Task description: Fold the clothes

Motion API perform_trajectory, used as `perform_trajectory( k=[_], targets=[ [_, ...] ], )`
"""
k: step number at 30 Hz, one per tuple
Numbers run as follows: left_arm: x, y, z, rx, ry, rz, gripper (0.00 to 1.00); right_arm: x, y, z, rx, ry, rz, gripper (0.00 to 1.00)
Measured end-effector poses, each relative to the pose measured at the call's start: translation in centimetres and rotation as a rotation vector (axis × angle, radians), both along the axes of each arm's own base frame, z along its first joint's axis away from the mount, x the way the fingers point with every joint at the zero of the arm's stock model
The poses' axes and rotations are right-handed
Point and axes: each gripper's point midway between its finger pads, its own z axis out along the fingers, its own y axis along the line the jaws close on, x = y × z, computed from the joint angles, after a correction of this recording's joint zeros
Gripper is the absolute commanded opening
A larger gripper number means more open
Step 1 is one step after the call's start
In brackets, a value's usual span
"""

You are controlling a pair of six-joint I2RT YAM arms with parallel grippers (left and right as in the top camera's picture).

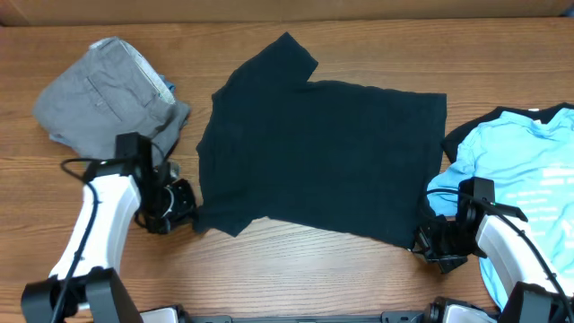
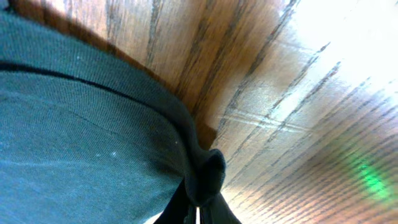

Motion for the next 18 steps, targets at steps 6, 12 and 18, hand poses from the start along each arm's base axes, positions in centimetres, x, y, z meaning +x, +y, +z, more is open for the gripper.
perform_trajectory(
  k=[6,12,18],
  targets=[
    [-0.9,1.8,1.5,0.003,-0.018,0.08,0.04,-0.5,-0.3,0.4,-0.017,0.026,0.035,0.04],
    [-1.4,1.8,2.2,0.005,-0.027,0.089,0.04,-0.2,-0.6,1.2,-0.023,0.024,0.074,0.04],
    [-1.7,1.5,2.7,-0.007,-0.036,0.08,0.04,-0.1,-0.3,3.5,-0.004,-0.018,0.159,0.04]
  ],
)
